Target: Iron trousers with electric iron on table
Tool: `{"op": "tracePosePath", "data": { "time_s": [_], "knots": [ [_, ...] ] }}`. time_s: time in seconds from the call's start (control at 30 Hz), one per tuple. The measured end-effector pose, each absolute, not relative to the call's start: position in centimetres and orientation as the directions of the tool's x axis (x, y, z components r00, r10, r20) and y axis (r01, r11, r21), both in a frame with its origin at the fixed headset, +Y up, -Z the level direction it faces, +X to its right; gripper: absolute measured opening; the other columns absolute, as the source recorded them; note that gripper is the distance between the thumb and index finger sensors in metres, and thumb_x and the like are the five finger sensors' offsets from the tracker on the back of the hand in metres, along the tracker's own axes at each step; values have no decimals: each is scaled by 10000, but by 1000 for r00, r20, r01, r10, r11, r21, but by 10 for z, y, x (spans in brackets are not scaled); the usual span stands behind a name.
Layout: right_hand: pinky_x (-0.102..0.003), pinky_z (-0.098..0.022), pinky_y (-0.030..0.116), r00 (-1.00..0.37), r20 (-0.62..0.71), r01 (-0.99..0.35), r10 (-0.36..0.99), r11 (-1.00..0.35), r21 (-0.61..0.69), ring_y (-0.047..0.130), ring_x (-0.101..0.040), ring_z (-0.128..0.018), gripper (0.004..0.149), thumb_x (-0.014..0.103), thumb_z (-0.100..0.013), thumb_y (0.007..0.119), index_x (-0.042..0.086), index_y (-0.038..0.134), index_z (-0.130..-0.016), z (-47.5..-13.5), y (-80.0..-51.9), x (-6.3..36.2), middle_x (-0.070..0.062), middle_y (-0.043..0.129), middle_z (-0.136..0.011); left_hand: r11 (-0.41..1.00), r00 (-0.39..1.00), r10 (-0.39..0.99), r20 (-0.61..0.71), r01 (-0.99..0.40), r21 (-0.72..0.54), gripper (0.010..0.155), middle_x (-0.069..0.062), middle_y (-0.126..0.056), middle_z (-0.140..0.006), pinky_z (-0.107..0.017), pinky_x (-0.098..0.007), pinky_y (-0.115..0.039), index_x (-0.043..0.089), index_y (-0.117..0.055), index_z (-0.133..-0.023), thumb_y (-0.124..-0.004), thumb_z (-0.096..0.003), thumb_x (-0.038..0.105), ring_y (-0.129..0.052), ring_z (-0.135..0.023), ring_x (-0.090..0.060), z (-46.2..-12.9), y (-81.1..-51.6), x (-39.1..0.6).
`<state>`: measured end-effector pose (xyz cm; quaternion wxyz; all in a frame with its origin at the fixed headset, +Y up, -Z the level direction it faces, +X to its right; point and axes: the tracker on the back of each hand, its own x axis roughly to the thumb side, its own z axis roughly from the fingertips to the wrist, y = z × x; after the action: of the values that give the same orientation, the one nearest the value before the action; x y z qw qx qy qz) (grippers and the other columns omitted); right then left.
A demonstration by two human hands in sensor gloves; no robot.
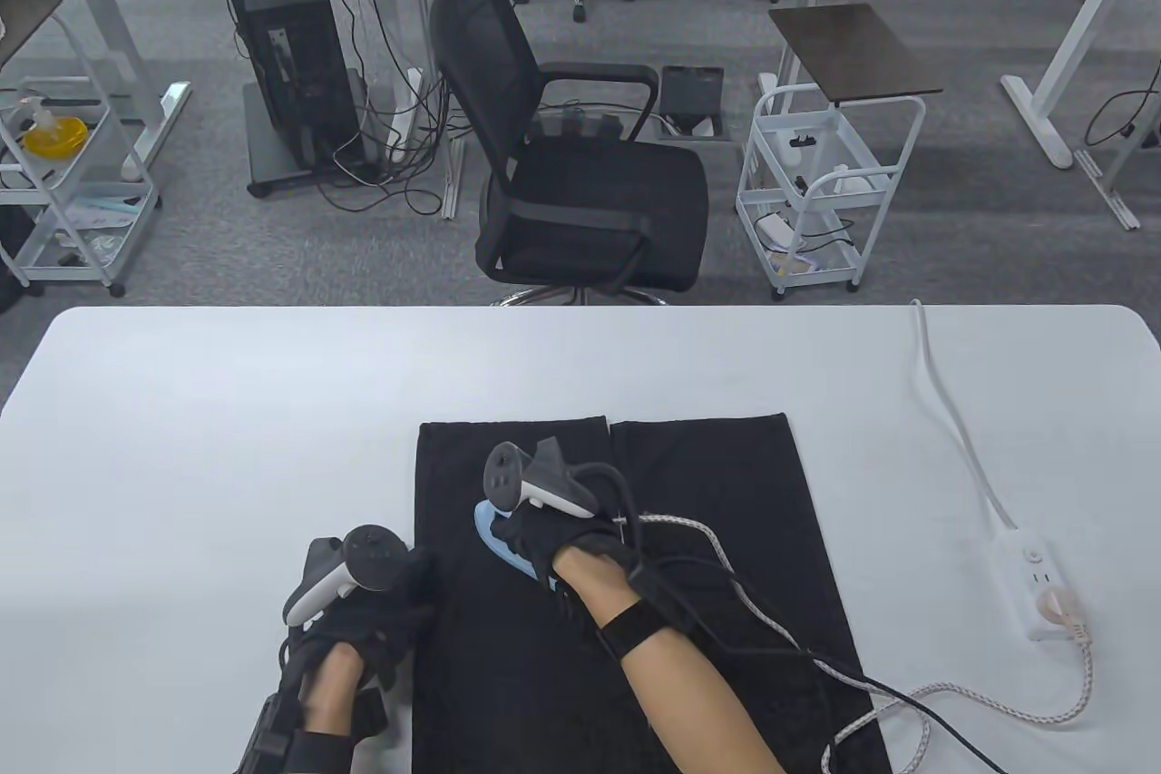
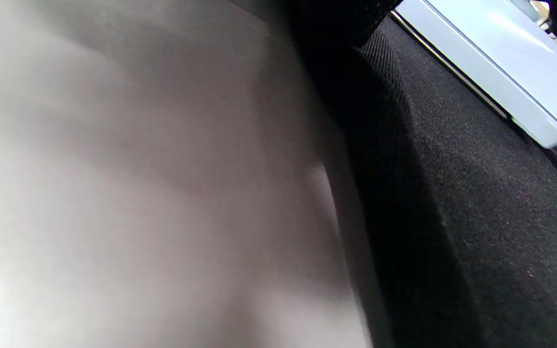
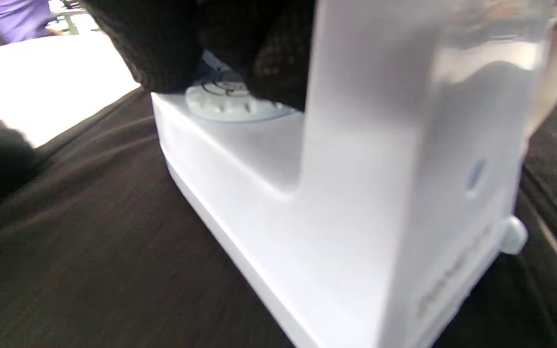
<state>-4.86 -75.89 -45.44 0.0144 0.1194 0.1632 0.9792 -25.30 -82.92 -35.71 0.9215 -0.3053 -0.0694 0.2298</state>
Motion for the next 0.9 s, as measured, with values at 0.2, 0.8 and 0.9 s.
{"op": "tracePosePath", "data": {
  "time_s": [0.2, 0.8, 0.9],
  "knots": [
    [-493, -420, 863, -1000, 16, 7, -5, -989, 150, 980, -108, -373, 600, 527, -589, 793, 70, 671, -959, -477, -760, -37, 78, 910, -544, 720, 895, 447, 2, -358, -595, 770, -182, 55, -1157, -566, -812, -71, 164, -121, -1164, -674, -657, 339, 101, -977, -536, -357, -829, -251],
    [-469, -414, 864, -939, 331, 27, 90, -943, 332, 956, -83, -329, 518, 511, -597, 783, 96, 672, -886, -391, -761, -29, 95, 894, -486, 696, 879, 476, -4, -380, -609, 768, -163, 82, -1150, -552, -799, -32, 175, -108, -1161, -667, -660, 340, 136, -967, -516, -357, -829, -251],
    [-469, -416, 863, -903, 419, 60, 94, -939, 340, 957, -83, -328, 518, 510, -600, 781, 93, 669, -885, -357, -761, -29, 95, 894, -485, 692, 872, 489, -7, -393, -606, 766, -154, 82, -1151, -550, -791, -19, 183, -110, -1161, -667, -660, 343, 142, -967, -505, -357, -830, -252]
  ]
}}
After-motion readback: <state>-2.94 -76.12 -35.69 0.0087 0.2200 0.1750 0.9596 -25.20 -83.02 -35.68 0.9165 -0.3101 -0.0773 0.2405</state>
